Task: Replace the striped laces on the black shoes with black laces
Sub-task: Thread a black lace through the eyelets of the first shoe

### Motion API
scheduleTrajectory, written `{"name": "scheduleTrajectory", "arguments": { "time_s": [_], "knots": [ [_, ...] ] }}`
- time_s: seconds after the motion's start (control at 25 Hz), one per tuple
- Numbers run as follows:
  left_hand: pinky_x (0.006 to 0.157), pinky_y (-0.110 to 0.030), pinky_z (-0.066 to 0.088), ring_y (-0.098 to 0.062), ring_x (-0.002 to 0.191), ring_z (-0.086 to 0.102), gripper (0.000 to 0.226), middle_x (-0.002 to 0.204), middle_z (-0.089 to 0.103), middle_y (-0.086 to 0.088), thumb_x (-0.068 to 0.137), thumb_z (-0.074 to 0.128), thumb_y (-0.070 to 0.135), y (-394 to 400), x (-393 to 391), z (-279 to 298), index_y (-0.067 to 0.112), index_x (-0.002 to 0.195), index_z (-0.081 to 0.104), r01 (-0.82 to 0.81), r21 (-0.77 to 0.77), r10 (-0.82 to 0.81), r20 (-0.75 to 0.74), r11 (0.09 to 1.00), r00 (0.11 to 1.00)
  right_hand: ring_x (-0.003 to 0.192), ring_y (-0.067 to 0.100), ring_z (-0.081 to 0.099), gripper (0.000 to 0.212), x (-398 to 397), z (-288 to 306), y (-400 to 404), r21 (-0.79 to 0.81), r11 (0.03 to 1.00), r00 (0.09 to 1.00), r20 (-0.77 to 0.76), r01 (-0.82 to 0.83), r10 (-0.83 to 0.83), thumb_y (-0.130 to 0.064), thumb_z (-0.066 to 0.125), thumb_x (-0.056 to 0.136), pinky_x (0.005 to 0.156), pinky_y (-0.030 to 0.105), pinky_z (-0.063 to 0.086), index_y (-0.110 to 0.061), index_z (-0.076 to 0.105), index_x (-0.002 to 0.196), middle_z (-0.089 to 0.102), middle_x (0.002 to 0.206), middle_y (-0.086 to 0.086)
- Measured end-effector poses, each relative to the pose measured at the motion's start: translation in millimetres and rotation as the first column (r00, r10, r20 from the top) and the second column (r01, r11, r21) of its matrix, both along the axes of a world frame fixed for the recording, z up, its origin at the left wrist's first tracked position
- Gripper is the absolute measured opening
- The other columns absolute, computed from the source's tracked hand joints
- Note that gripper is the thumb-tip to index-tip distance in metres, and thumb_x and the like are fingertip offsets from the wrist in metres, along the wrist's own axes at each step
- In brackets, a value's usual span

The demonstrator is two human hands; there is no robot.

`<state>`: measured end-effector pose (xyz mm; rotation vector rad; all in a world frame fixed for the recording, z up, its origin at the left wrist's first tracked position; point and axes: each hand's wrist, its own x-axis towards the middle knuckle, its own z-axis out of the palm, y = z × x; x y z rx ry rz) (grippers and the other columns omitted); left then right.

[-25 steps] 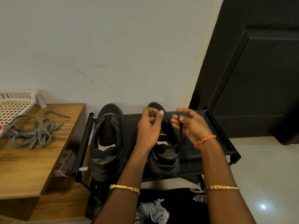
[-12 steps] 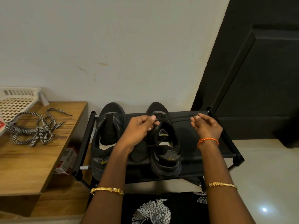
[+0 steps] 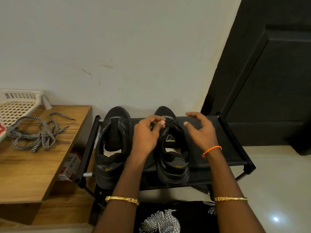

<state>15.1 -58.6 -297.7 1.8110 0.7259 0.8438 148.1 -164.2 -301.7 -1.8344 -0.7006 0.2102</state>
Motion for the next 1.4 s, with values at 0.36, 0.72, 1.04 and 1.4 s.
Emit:
{"name": "scheduleTrajectory", "arguments": {
  "time_s": [0.36,0.72,1.04,1.4],
  "knots": [
    [0.059,-0.011,0.049,0.004,0.06,0.06,0.009,0.077,0.069,0.012,0.088,0.065,0.016,3.9,-2.2,-4.4,0.022,0.087,0.072,-0.091,-0.006,0.091,-0.009,0.996,0.996,0.087,0.005,0.063,0.018,5.3,-2.8,-1.9,0.12,0.981,0.988,-0.007,0.152,-0.152,-0.008,0.064,0.087,0.083,0.013,0.048,-0.009,0.072,0.104,0.07,0.094,0.002],
    [0.079,-0.028,0.056,-0.005,0.08,0.068,0.015,0.086,0.074,0.007,0.088,0.065,0.013,0.5,7.0,-8.0,0.02,0.096,0.075,-0.02,0.069,0.024,-0.06,0.997,0.998,0.108,0.01,0.059,0.029,-21.8,6.3,8.4,-0.106,0.961,0.927,0.257,-0.254,0.273,-0.007,0.065,0.085,0.098,0.023,0.045,-0.017,0.069,0.112,0.067,0.109,-0.004],
    [0.077,-0.026,0.053,-0.002,0.071,0.061,0.025,0.081,0.069,0.012,0.075,0.079,0.027,-2.1,2.3,-12.3,0.027,0.099,0.075,-0.008,-0.015,0.004,-0.268,1.0,0.964,0.081,0.006,0.062,0.013,-6.8,2.0,3.8,-0.055,0.997,0.984,0.165,-0.061,0.069,-0.008,0.067,0.085,0.068,0.0,0.044,-0.012,0.072,0.096,0.068,0.089,-0.001],
    [0.081,-0.03,0.054,-0.012,0.073,0.064,0.022,0.088,0.07,0.006,0.089,0.063,0.026,-4.0,6.0,-11.2,0.02,0.108,0.071,-0.039,0.048,0.054,-0.361,0.998,0.931,0.081,-0.001,0.058,0.017,-13.3,-1.7,8.6,-0.15,0.983,0.973,0.189,-0.109,0.136,-0.008,0.065,0.087,0.074,0.002,0.043,-0.013,0.073,0.101,0.063,0.088,-0.006]
  ]
}}
